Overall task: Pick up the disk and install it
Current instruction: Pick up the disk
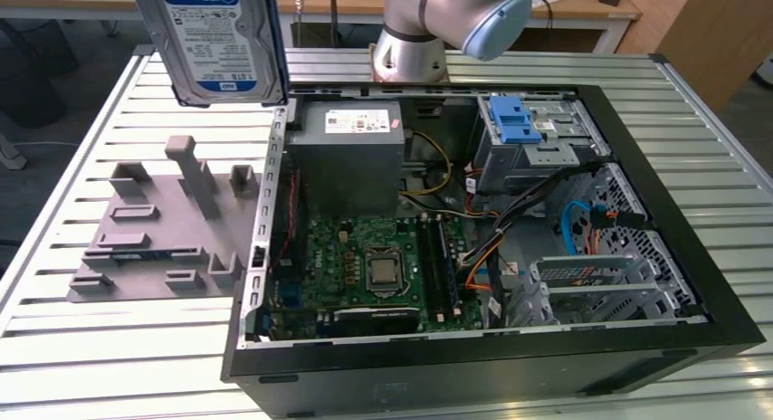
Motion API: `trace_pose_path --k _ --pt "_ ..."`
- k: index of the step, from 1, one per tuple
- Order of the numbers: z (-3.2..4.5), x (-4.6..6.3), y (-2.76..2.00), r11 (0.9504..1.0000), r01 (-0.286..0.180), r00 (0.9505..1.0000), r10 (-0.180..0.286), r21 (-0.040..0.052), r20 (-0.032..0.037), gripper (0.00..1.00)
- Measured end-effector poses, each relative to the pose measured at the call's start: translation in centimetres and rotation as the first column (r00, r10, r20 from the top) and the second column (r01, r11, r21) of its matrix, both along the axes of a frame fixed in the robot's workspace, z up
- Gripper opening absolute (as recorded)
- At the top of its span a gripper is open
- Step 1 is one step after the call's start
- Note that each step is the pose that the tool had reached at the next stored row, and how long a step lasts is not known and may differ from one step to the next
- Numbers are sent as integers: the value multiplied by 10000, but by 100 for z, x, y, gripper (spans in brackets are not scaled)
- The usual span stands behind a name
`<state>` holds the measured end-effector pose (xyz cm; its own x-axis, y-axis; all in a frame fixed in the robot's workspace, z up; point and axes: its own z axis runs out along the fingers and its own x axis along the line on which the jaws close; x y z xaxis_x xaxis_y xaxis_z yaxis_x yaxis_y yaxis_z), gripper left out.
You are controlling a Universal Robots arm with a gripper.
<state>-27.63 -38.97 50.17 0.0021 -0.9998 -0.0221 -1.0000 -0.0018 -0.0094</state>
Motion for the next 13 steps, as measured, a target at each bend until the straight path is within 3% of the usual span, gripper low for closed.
trace_pose_path --k 13 --pt "0 153 -21 10000 0 10000 0 0 -3 36"
